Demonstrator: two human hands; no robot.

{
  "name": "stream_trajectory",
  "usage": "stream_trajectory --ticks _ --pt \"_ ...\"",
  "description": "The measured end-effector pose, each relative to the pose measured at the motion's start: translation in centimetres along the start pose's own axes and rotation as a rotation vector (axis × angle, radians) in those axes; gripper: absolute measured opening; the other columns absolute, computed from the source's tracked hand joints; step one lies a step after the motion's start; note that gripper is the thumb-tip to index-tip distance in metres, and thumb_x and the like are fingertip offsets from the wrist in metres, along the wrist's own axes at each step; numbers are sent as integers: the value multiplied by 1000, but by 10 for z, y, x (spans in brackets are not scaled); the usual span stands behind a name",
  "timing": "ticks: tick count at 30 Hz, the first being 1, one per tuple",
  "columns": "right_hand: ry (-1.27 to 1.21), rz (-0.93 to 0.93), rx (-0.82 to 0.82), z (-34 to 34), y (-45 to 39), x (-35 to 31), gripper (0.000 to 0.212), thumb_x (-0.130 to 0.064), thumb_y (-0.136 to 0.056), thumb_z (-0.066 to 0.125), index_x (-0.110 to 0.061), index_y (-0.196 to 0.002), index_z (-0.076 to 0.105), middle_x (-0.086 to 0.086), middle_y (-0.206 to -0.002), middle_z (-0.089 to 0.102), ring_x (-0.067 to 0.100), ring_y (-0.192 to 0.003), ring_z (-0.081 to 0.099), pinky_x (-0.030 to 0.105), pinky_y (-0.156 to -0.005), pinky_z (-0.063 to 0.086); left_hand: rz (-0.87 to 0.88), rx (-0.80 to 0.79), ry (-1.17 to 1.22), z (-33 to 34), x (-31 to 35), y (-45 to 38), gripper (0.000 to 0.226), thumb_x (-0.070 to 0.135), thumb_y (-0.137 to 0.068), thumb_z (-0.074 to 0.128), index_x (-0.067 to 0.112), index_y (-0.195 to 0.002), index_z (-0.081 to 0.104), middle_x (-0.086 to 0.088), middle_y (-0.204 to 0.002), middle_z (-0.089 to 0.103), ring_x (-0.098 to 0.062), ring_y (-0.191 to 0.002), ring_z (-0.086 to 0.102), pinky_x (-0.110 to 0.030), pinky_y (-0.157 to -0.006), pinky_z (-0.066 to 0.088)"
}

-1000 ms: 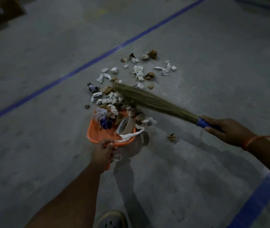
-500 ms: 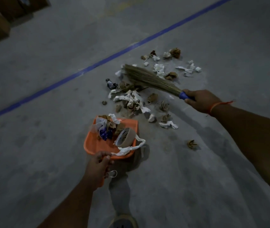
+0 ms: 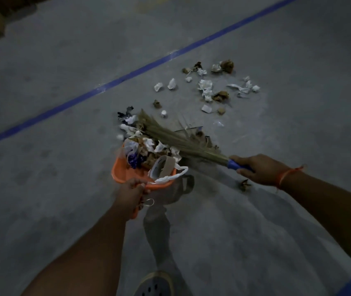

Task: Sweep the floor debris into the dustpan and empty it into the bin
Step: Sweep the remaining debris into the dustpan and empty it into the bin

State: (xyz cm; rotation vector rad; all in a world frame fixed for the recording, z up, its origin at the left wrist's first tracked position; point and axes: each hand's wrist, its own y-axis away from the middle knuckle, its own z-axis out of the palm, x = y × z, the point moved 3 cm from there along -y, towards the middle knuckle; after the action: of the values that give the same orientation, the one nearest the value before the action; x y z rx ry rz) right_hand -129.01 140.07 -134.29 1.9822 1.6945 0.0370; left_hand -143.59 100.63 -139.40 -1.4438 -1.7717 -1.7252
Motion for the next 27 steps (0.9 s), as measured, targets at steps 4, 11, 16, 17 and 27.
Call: stream_trajectory --ticks 4,11,16,17,27 --pt "-31 -8 -10 18 34 -1 53 -42 -98 46 -36 -149 31 5 -110 69 7 -77 55 26 -81 45 63 11 45 6 1 11 13 8 -105 52 11 -106 64 -11 -81 68 -23 -56 54 -24 -45 38" --pt "-79 11 28 27 83 2 53 -42 -99 44 -35 -150 29 -9 -84 57 -4 -61 48 23 -71 45 155 5 49 14 10 33 12 6 -104 52 10 -104 64 -8 -75 68 -17 -50 52 -22 -43 37" --pt "-76 103 59 14 129 7 54 -44 -99 43 -36 -150 26 -9 -79 54 -4 -57 45 20 -66 36 182 -58 24 26 32 50 12 7 -105 51 9 -104 64 -14 -79 67 -14 -48 49 -23 -46 36" --pt "-90 124 72 9 143 6 54 -45 -99 43 -36 -150 26 -9 -77 53 -4 -56 44 20 -64 35 184 -79 21 29 40 58 12 7 -105 51 8 -104 64 -15 -80 66 -15 -49 50 -24 -46 37" --pt "-268 368 104 -107 351 -57 61 -48 -98 41 -44 -148 8 4 -88 68 17 -75 63 30 -70 50 151 -285 -80 53 203 213 15 5 -105 49 10 -99 62 -17 -79 62 -13 -44 45 -22 -42 34"
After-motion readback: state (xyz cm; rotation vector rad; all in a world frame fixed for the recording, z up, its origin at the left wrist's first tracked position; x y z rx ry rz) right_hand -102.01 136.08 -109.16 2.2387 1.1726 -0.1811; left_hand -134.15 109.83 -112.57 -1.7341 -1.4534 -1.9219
